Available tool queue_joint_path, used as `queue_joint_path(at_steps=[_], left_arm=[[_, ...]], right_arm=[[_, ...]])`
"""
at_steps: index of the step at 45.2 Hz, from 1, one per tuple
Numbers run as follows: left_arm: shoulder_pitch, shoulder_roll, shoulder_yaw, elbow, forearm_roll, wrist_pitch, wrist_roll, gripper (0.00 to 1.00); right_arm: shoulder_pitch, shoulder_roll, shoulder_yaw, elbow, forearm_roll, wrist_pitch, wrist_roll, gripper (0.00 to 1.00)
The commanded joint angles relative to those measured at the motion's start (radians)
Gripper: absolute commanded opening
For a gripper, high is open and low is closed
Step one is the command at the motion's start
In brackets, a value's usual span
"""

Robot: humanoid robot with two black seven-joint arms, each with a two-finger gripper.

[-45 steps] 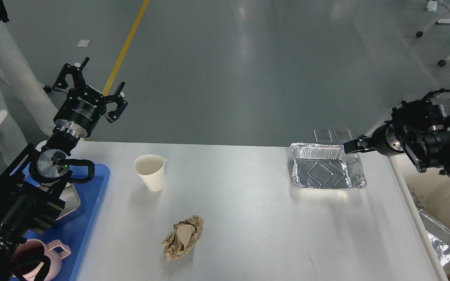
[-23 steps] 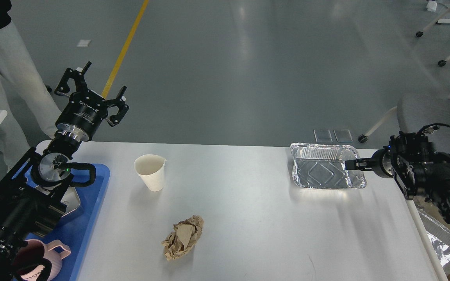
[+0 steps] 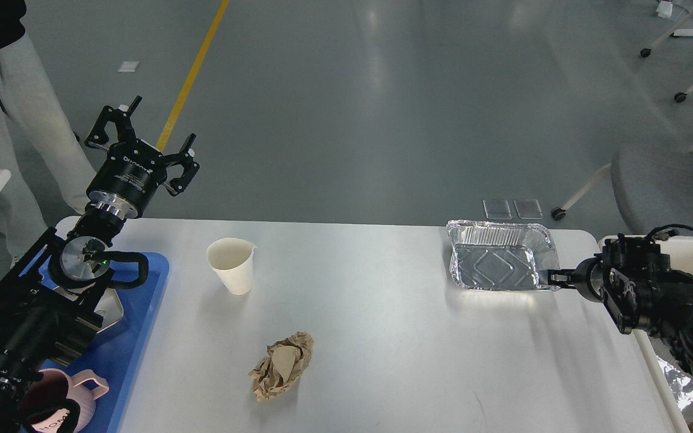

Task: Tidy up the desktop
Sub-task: 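Reach the right gripper to the foil tray's near edge and grasp it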

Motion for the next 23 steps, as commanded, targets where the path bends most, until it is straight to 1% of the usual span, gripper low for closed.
queue_joint_path(at_steps=[1, 4, 9, 11, 16, 18, 23], left_arm=[[0.000, 0.000, 0.000, 0.000, 0.000, -0.001, 0.000, 0.97], [0.000, 0.001, 0.000, 0.000, 0.000, -0.001, 0.000, 0.97], [0.000, 0.003, 0.000, 0.000, 0.000, -0.001, 0.000, 0.97], [0.000, 0.003, 0.000, 0.000, 0.000, -0.001, 0.000, 0.97], [0.000, 0.004, 0.000, 0.000, 0.000, -0.001, 0.000, 0.97], [0.000, 0.004, -0.002, -0.001, 0.000, -0.001, 0.000, 0.97], [0.000, 0.004, -0.002, -0.001, 0.000, -0.001, 0.000, 0.97]], right_arm=[[-0.001, 0.000, 0.002, 0.000, 0.025, -0.005, 0.001, 0.70], [-0.001, 0.001, 0.002, 0.000, 0.049, -0.019, 0.001, 0.64], [-0.002, 0.005, 0.002, 0.000, 0.077, -0.060, 0.001, 0.64], [-0.008, 0.015, 0.002, 0.000, 0.103, -0.073, 0.004, 0.61], [-0.016, 0.018, 0.001, 0.001, 0.114, -0.073, 0.003, 0.49], [-0.018, 0.018, -0.001, 0.001, 0.114, -0.068, 0.001, 0.40], [-0.022, 0.026, -0.001, 0.000, 0.112, -0.062, -0.009, 0.21]])
